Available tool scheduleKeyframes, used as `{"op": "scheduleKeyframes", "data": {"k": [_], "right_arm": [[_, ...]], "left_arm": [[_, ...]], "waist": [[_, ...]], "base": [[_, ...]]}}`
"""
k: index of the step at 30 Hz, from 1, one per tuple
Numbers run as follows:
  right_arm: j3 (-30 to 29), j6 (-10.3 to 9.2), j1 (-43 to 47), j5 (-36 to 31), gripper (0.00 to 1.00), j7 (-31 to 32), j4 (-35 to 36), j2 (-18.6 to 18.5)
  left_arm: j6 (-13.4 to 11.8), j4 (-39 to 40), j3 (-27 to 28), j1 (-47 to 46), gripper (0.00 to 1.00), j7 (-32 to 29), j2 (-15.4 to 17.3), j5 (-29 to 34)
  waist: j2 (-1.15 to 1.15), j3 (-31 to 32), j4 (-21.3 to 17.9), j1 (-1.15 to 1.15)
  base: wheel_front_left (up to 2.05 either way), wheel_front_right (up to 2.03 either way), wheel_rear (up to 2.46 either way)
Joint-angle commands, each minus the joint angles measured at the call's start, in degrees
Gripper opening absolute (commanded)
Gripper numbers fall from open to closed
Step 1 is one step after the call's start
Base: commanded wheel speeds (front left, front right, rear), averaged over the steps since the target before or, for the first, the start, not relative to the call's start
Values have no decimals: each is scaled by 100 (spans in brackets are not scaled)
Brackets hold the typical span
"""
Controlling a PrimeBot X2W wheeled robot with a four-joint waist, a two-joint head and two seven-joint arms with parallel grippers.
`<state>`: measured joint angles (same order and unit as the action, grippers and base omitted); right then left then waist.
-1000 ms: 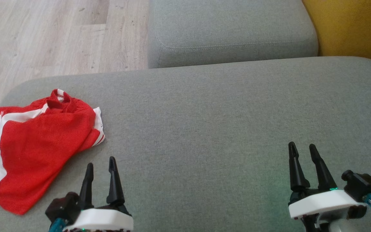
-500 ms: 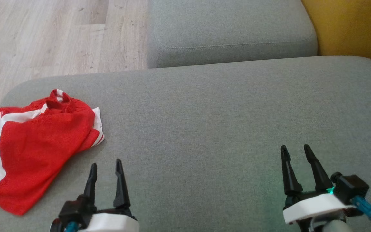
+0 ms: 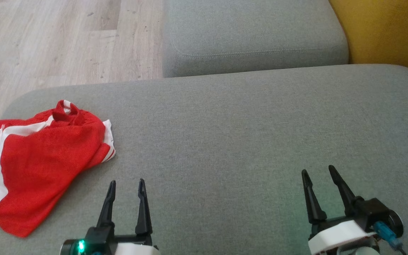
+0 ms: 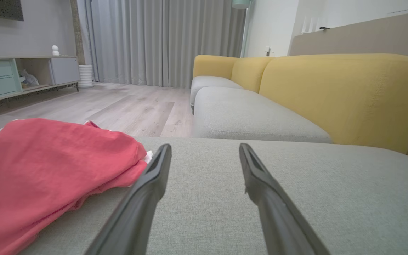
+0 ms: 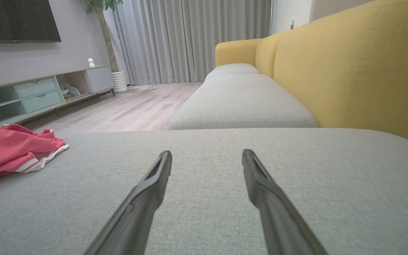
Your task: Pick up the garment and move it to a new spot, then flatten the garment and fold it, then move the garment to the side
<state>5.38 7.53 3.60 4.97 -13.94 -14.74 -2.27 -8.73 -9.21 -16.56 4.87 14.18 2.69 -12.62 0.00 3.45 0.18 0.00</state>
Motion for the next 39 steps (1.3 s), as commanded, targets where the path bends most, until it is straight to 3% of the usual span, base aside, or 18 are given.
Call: {"op": "scheduleKeyframes", "data": {"k": [1,21,27,39], "right_arm": [[160,-4,-125,-156,100,-106,174,-61],[-17,-4,-119,-132,100,-106,127,-61],[-53,-4,-125,-125,100,-106,161,-61],[6,-4,-130,-85,100,-106,225,-61]], "left_arm": [[-59,168,121,-164,100,82,19,149],[-100,27,148,-203,100,82,19,43],[-160,0,163,-216,100,82,19,45],[-196,-18,318,-141,100,82,19,74]], "waist": [[0,1,-4,0],[0,-26,148,0],[0,-71,530,0],[0,-143,1653,0]], "base": [[0,0,0],[0,0,0],[0,0,0],[0,0,0]]}}
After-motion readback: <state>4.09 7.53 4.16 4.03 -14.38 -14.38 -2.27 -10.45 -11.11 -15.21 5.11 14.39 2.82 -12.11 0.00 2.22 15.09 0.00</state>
